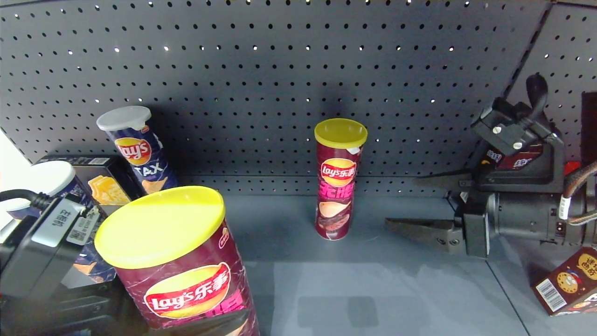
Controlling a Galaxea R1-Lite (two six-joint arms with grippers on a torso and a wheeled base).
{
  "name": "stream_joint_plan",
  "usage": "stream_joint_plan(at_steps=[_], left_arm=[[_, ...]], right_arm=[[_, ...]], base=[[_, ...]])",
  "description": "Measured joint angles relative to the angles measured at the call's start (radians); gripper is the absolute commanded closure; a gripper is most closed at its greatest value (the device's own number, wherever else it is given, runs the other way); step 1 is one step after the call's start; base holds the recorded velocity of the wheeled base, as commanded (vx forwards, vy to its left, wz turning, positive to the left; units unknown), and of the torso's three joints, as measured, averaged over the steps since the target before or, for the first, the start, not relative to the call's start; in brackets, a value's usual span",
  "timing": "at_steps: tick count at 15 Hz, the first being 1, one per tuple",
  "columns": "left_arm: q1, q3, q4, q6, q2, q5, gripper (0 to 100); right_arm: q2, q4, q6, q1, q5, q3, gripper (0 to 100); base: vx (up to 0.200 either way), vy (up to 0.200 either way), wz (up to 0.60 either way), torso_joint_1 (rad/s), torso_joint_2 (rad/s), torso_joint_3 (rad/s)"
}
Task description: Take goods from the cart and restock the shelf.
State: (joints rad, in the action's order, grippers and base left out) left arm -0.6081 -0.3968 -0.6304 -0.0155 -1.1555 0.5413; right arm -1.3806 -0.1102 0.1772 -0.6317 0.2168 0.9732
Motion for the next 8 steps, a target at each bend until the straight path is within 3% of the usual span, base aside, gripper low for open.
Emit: stream_joint_plan(at_steps=[5,8], left_arm=[[0.001,0.001,0.0,0.002,0.0,0.0,100],[0.007,0.001,-0.001,0.002,0.0,0.002,100]], right_arm=[[-0.074,-0.156,0.005,0.016,0.126,-0.004,0],[-0.105,-0.21,0.015,0.023,0.137,-0.004,0]], base=[[0.0,0.0,0.0,0.0,0.0,0.0],[0.0,0.0,0.0,0.0,0.0,0.0]])
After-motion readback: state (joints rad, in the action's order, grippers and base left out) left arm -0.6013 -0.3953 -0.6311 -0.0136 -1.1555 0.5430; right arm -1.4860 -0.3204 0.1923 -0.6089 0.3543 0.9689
